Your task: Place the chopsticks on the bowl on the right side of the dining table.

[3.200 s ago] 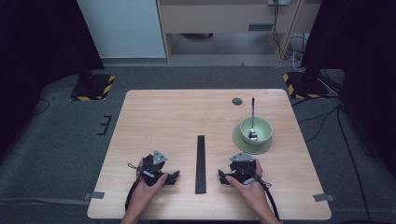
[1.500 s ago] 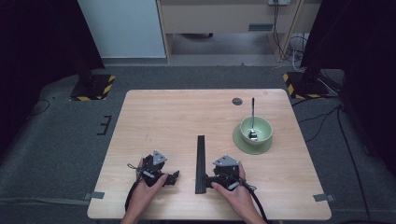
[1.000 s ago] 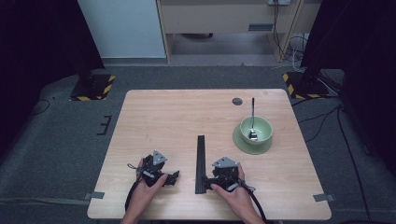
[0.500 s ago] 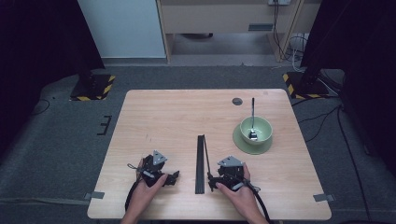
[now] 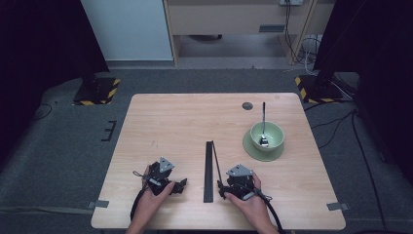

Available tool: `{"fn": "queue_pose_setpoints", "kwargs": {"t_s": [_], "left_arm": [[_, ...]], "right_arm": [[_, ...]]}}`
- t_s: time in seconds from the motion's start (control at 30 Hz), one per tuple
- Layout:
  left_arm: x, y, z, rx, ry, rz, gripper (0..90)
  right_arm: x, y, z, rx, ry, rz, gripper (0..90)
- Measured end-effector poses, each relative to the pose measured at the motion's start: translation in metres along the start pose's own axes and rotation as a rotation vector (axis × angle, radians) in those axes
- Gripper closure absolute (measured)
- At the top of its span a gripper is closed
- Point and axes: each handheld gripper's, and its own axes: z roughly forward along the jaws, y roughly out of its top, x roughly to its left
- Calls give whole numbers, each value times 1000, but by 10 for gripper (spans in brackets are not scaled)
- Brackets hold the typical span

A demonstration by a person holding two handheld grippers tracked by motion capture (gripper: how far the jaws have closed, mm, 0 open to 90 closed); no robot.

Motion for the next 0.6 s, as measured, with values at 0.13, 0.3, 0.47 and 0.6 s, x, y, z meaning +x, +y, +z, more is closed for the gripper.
{"fn": "queue_pose_setpoints", "kwargs": {"t_s": [0.13,0.3,0.47,0.6], "left_arm": [[0,0,0,0,0,0,0],[0,0,0,0,0,0,0],[0,0,0,0,0,1,0],[0,0,0,0,0,0,0]], "right_arm": [[-8,-1,-3,-3,-9,17,341],[-20,-3,-5,-8,-28,44,432],[-26,-6,-9,-13,-36,48,545],[-28,-7,-11,-16,-21,41,657]]}}
